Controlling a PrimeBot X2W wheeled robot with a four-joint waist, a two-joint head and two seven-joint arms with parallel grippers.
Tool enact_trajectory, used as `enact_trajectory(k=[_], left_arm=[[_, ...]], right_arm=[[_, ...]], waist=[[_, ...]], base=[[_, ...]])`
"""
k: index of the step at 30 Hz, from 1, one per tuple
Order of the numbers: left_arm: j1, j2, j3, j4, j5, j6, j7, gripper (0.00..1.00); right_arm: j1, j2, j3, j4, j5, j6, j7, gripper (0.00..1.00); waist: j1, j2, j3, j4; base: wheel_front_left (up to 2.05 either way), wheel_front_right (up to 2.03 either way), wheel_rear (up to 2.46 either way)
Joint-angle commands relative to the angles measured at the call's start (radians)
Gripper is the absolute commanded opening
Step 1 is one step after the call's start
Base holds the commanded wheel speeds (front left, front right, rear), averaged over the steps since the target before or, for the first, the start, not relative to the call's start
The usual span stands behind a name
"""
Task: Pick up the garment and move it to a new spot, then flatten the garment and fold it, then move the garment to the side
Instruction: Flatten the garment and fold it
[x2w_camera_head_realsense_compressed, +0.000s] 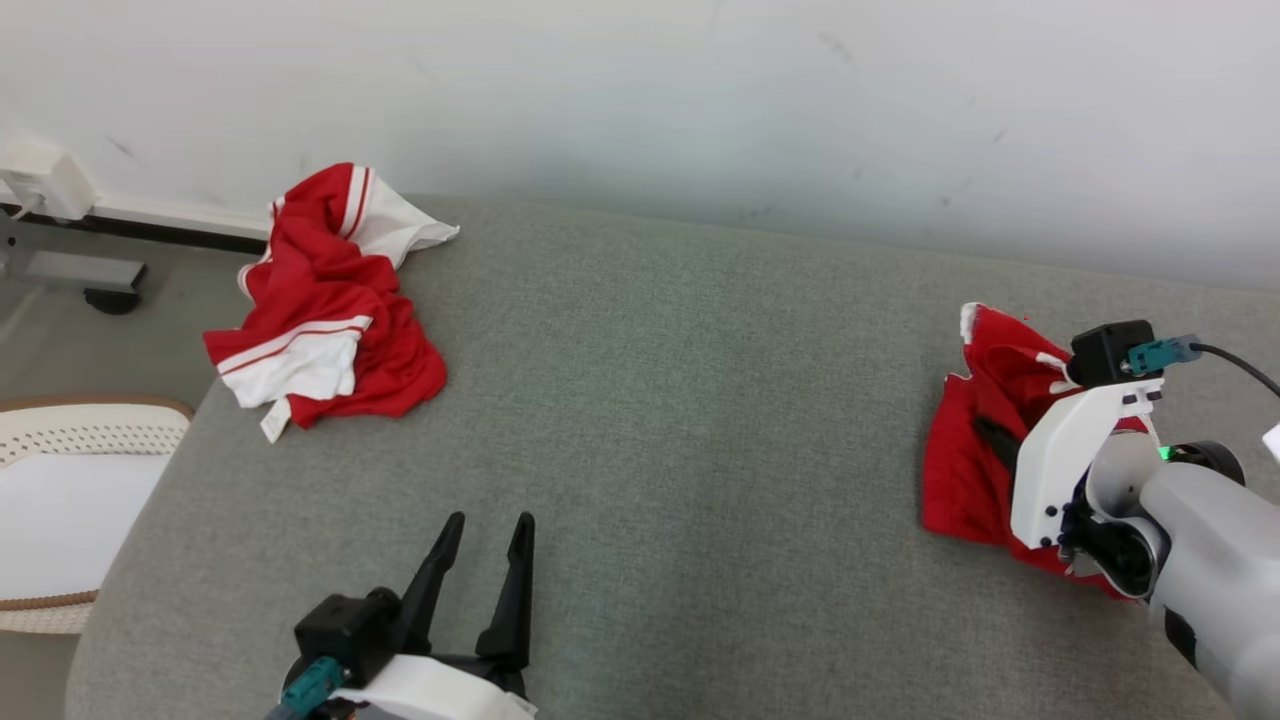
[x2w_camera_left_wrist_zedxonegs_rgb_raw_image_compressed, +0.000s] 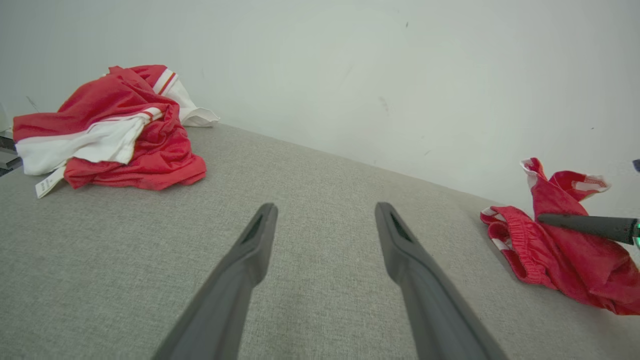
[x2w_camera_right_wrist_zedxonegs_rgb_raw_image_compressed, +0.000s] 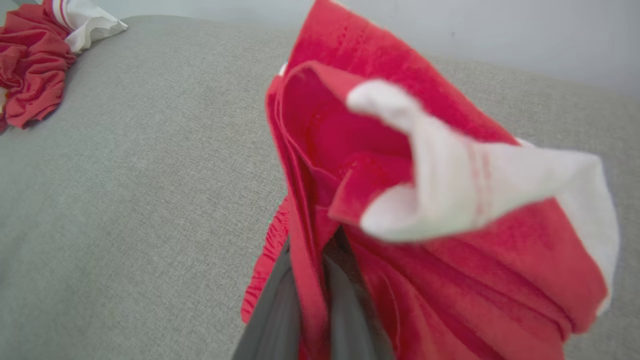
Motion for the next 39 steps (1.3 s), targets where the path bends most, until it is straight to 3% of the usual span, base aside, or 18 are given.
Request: enact_trajectory(k=[1, 2, 4, 5, 12, 23, 27, 30, 35, 39], left_arm=[[-0.003, 0.003, -0.001, 0.0, -0.014, 0.006, 0.0, 1.0], [-0.003, 0.003, -0.002, 0.0, -0.017, 0.007, 0.0, 1.0], [-0.002, 0.003, 0.001, -0.003, -0.021, 0.011, 0.0, 1.0], [-0.002, 0.003, 0.002, -0.003, -0.021, 0.014, 0.0, 1.0], [-0.006, 0.003, 0.044, -0.026, -0.003, 0.016, 0.0, 1.0], [0.038, 0.003, 0.115, -0.077, 0.025, 0.01, 0.0, 1.0], [0.046, 0.003, 0.126, -0.1, 0.031, 0.008, 0.0, 1.0], [0.051, 0.003, 0.131, -0.112, 0.033, 0.007, 0.0, 1.0], [0.045, 0.003, 0.127, -0.118, 0.037, 0.001, 0.0, 1.0], [0.041, 0.003, 0.122, -0.125, 0.039, -0.007, 0.0, 1.0]], right_arm=[[-0.001, 0.012, 0.003, 0.011, 0.003, 0.0, -0.002, 0.0], [0.004, 0.02, 0.003, 0.013, 0.004, 0.0, 0.002, 0.19], [0.01, 0.037, 0.005, 0.013, 0.003, 0.0, 0.0, 0.77], [0.014, 0.043, 0.007, 0.012, 0.002, 0.0, -0.003, 1.0], [0.016, 0.056, 0.001, -0.071, -0.008, 0.0, -0.09, 1.0], [0.067, -0.087, -0.051, -0.234, -0.05, 0.0, -0.366, 1.0], [0.107, -0.135, -0.13, -0.197, -0.089, 0.0, -0.411, 1.0], [0.148, -0.147, -0.244, -0.181, -0.152, 0.0, -0.413, 1.0], [0.24, -0.11, -0.4, -0.166, -0.269, 0.0, -0.414, 1.0], [0.275, -0.07, -0.443, -0.152, -0.312, 0.0, -0.414, 1.0]], waist=[[0.0001, -0.0001, 0.007, 0.004], [0.0001, -0.0001, 0.009, 0.003], [0.0001, -0.0001, 0.012, -0.004], [0.0001, -0.0001, 0.013, -0.011], [0.0001, -0.0001, 0.002, -0.084], [0.0001, -0.0001, -0.041, -0.218], [0.0001, -0.0001, -0.046, -0.242], [0.0001, -0.0001, -0.045, -0.25], [0.0001, -0.0001, -0.042, -0.239], [0.0001, -0.0001, -0.038, -0.216]], base=[[0.0, 0.0, 0.0], [0.0, 0.0, 0.0], [0.0, 0.0, 0.0], [0.0, 0.0, 0.0], [0.0, 0.0, 0.0], [0.0, 0.0, 0.0], [0.0, 0.0, 0.0], [0.0, 0.0, 0.0], [0.0, 0.0, 0.0], [0.0, 0.0, 0.0]])
